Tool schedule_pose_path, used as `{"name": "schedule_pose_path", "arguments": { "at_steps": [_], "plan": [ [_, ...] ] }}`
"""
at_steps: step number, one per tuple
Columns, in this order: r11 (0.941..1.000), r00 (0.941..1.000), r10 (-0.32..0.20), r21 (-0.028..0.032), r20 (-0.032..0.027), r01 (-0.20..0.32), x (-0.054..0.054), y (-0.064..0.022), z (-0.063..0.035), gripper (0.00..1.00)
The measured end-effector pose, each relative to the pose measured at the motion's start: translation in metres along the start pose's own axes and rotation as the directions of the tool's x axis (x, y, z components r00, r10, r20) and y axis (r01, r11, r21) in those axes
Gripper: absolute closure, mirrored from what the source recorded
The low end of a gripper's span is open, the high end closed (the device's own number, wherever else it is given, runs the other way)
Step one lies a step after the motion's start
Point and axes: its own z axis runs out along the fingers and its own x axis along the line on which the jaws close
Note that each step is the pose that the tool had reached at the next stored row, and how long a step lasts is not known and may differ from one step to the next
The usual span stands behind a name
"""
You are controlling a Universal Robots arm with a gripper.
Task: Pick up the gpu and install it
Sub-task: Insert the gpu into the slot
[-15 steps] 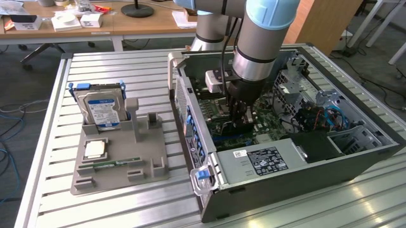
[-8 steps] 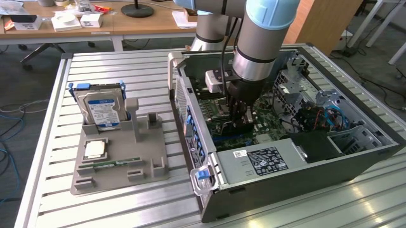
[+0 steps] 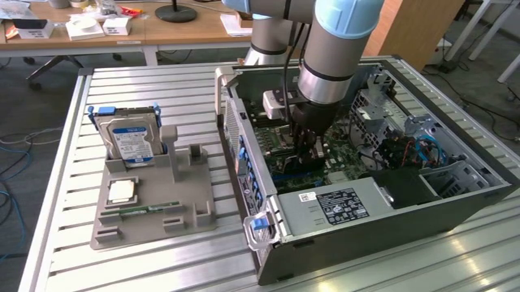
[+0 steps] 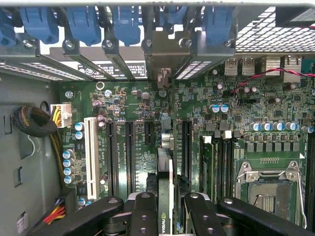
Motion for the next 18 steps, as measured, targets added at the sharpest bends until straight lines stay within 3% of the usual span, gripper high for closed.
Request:
{"name": "schedule_pose_path", "arguments": {
  "at_steps": [18],
  "plan": [
    [1.0000,1.0000,0.000,0.0002,0.0004,0.000,-0.0001,0.0000,0.0002,0.74]
  ]
}}
